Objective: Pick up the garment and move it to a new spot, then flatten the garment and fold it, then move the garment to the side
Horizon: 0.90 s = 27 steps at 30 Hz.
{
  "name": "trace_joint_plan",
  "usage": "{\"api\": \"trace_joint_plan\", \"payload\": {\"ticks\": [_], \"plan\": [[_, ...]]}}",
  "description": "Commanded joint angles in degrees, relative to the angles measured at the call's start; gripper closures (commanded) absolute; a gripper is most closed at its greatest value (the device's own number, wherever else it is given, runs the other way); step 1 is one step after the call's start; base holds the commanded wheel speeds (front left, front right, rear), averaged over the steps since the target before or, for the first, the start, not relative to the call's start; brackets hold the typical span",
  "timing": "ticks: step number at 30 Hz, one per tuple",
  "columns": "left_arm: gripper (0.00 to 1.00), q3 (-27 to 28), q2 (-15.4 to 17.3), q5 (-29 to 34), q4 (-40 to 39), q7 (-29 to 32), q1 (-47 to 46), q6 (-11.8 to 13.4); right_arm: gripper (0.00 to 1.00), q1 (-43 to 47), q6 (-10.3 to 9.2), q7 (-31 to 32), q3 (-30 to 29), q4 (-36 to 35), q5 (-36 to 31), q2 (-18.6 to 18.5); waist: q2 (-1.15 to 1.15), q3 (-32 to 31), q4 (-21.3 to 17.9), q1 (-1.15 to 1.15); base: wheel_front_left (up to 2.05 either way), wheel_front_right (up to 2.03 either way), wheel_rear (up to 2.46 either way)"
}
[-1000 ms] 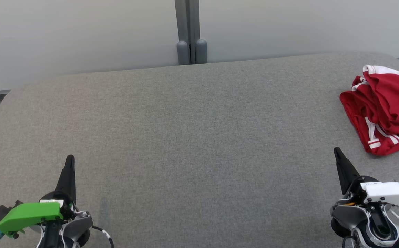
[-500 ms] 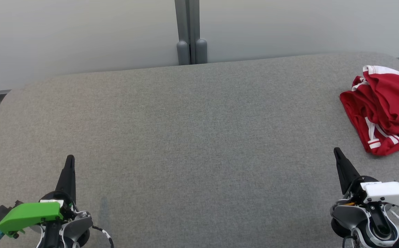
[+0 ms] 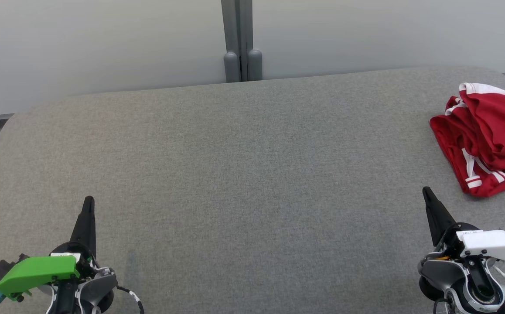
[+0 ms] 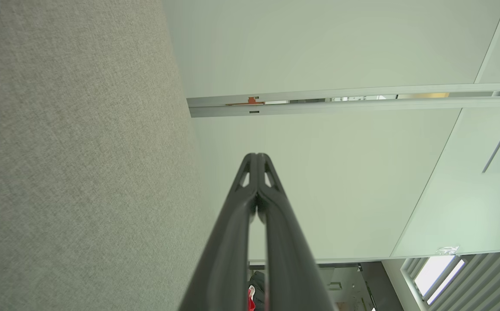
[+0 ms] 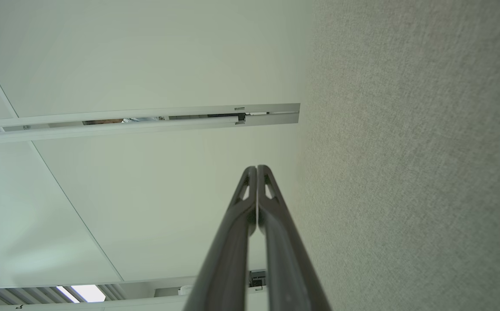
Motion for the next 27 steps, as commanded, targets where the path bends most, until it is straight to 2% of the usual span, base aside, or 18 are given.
{"api": "trace_joint_plan", "payload": {"ticks": [1, 27], "plan": [[1.00, 0.15, 0.40, -0.16, -0.08, 0.27, 0.65, -0.20, 1.00, -0.02, 0.04, 0.22, -0.09, -0.30, 0.38, -0.01, 0.00, 0.00, 0.00, 0.00, 0.00, 0.00, 0.00], [1.00, 0.15, 0.39, -0.16, -0.08, 0.27, 0.65, -0.20, 1.00, -0.02, 0.04, 0.22, -0.08, -0.30, 0.39, -0.01, 0.00, 0.00, 0.00, 0.00, 0.00, 0.00, 0.00]]}}
